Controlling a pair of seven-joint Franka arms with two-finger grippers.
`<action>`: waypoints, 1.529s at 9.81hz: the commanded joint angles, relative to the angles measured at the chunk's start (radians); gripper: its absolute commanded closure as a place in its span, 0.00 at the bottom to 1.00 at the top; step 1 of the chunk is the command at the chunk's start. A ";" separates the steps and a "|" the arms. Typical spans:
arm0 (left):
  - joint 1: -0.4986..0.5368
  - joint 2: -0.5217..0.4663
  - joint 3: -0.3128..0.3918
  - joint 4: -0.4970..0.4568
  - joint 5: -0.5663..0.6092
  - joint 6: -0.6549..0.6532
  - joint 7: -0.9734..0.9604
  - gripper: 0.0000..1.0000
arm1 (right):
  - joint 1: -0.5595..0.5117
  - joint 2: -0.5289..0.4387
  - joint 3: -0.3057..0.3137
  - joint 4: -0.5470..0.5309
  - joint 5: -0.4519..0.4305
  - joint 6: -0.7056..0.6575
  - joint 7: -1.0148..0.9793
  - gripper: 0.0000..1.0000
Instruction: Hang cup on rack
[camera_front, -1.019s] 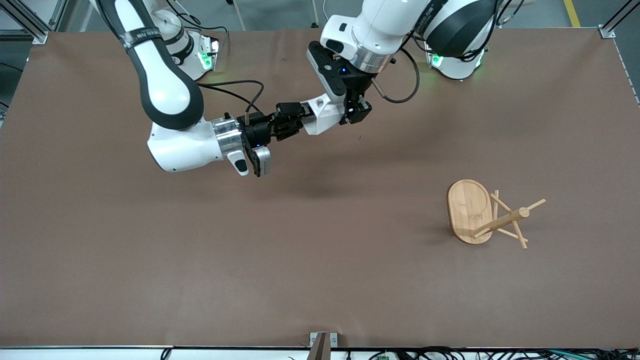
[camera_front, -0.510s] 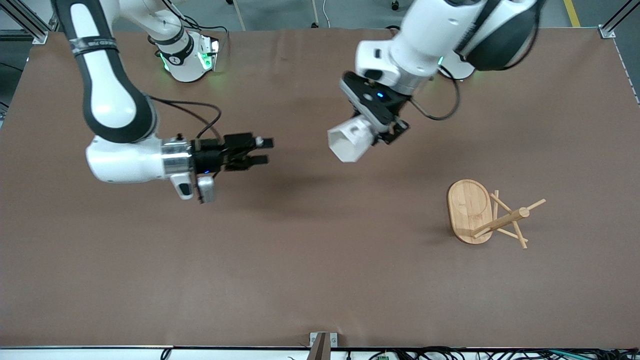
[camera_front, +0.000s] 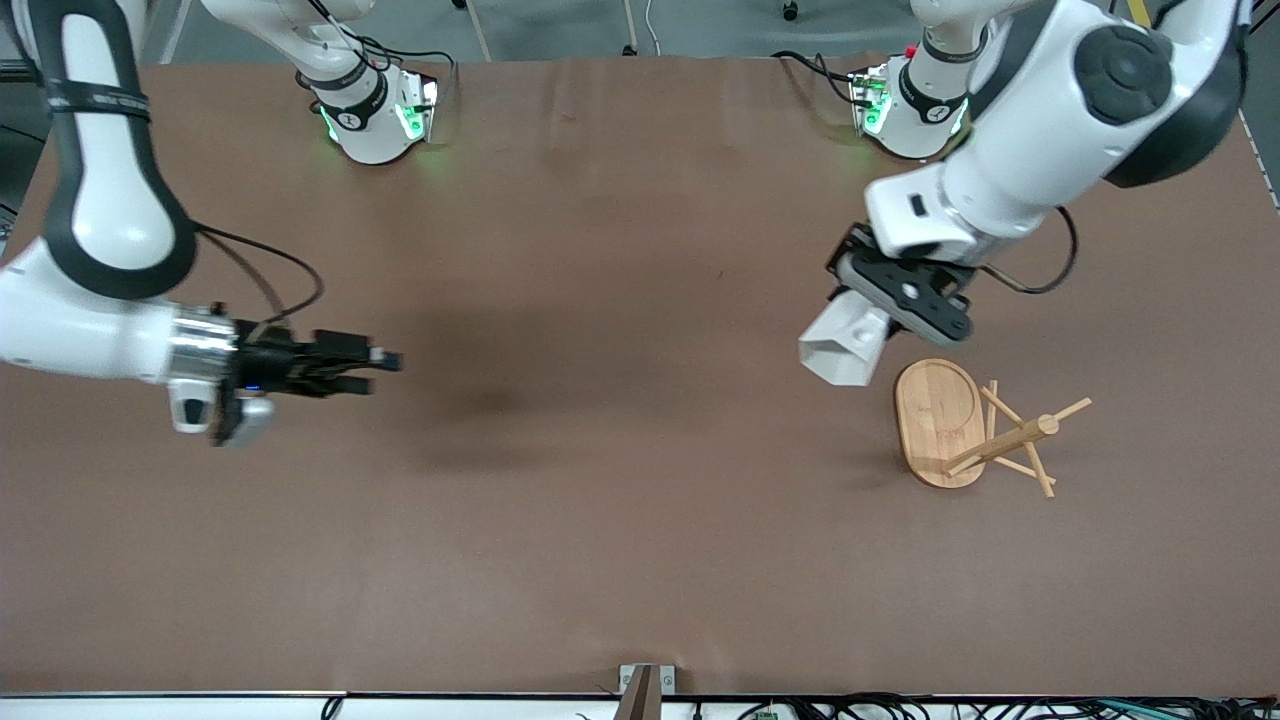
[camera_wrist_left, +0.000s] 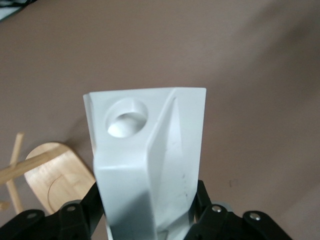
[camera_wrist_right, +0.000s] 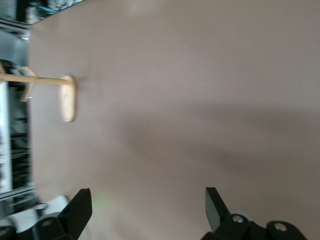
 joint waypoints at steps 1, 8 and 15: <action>0.080 -0.007 -0.005 -0.086 -0.031 0.005 -0.017 0.98 | -0.083 -0.087 0.016 -0.002 -0.191 -0.008 0.019 0.00; 0.157 0.093 -0.002 -0.142 -0.012 0.032 -0.019 0.97 | -0.048 -0.143 0.031 0.211 -0.587 -0.106 0.333 0.00; 0.163 0.190 -0.002 -0.113 0.118 0.048 -0.002 0.97 | -0.019 -0.208 -0.027 0.325 -0.713 -0.347 0.348 0.00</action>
